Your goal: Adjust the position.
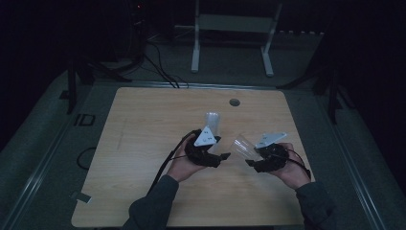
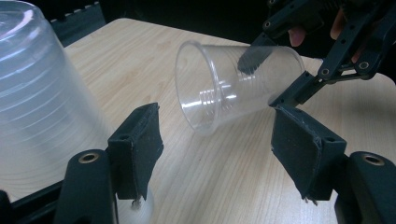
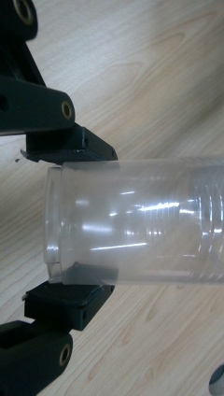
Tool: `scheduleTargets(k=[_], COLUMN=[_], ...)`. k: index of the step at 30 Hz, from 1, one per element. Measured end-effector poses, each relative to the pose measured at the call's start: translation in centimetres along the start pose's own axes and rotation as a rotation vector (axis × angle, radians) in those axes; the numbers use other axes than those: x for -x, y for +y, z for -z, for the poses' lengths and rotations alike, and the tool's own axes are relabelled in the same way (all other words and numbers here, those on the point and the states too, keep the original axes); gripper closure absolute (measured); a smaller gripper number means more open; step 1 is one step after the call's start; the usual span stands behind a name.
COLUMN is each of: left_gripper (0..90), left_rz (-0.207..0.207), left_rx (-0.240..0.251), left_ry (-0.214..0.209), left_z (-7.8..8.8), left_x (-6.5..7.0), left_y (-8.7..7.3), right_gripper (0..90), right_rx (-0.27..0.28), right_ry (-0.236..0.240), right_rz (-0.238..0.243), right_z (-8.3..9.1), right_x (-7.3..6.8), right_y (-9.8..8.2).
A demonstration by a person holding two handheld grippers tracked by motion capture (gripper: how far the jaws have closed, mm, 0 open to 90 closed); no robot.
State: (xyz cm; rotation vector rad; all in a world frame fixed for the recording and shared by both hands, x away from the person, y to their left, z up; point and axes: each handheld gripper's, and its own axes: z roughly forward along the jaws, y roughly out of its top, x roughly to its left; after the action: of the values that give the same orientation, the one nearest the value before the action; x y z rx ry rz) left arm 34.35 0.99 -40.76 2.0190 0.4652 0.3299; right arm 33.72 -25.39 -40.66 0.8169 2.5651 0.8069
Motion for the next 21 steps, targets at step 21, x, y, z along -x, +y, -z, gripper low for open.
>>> scheduleTargets(k=[21], left_gripper=[32.9], left_rz=[0.017], left_rx=[-0.006], left_ry=[0.009], left_z=[-0.5], left_x=[0.3], left_y=[0.2], right_gripper=[41.2], right_rx=[0.134], right_ry=[-0.123], right_rz=[-0.123], right_z=[-0.2], right_x=[-0.1], right_y=[-1.4])
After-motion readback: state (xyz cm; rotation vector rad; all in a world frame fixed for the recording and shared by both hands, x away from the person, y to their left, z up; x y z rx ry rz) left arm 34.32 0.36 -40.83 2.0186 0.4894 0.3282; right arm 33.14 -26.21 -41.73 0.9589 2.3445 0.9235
